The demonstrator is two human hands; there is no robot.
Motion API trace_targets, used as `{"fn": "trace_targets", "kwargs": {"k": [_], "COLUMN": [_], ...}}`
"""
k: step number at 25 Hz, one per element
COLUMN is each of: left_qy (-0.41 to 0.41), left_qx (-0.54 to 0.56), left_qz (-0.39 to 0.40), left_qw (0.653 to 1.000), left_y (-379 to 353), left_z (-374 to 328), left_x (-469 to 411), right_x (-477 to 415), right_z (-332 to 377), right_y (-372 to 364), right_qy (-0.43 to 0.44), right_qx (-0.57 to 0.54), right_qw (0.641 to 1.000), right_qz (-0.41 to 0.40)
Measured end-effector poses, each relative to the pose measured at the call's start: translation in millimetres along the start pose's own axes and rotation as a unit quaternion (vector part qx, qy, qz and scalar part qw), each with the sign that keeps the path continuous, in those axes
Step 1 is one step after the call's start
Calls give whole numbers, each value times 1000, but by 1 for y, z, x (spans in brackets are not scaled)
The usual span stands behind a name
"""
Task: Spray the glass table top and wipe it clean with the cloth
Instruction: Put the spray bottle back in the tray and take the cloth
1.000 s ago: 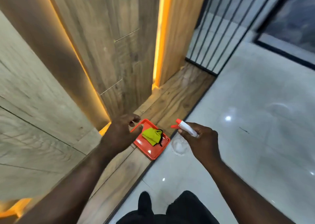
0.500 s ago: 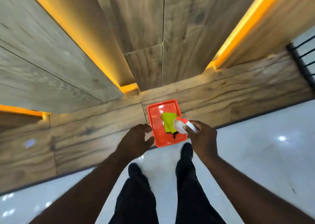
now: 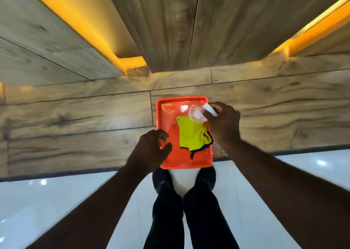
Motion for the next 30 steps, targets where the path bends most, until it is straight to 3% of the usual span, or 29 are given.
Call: {"fn": "trace_targets", "kwargs": {"k": [7, 14, 17, 19, 20, 22, 24, 26, 28, 30], "left_qy": [-16, 14, 26, 33, 35, 36, 34, -3, -56, -63], "left_qx": [43, 75, 68, 57, 53, 34, -35, -202, -333, -382], "left_qz": [-7, 0, 21, 38, 43, 46, 67, 110, 132, 154], "left_qw": [999, 997, 997, 997, 997, 998, 997, 973, 932, 909], "left_y": [-55, -55, -53, -60, -67, -79, -97, -115, -126, -123], "left_z": [16, 19, 25, 33, 39, 54, 78, 98, 111, 113], "left_x": [-52, -41, -42, -50, -56, -69, -81, -81, -66, -41], "right_x": [-52, -57, -17, 24, 39, 45, 16, -12, 1, 28], "right_z": [-78, -81, -94, -105, -105, -101, -99, -106, -114, -110], "right_y": [-79, -72, -74, -105, -125, -168, -199, -218, -211, -173], "right_qy": [25, 19, -103, -160, -112, 70, 207, 267, 311, 385], "right_qx": [27, 42, 70, 85, 93, 137, 217, 324, 382, 353], "right_qw": [998, 995, 990, 961, 943, 903, 884, 850, 775, 763], "right_qz": [48, 84, 62, 208, 300, 401, 358, 320, 395, 381]}}
Point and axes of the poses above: each hand's wrist, its own x-axis away from the middle knuckle, its own y-axis out of the back of the hand, z = x × y, the point moved 4 cm from there along -x, towards the middle knuckle, and after that the axes turned 13 degrees about y, right-handed, at the moved point
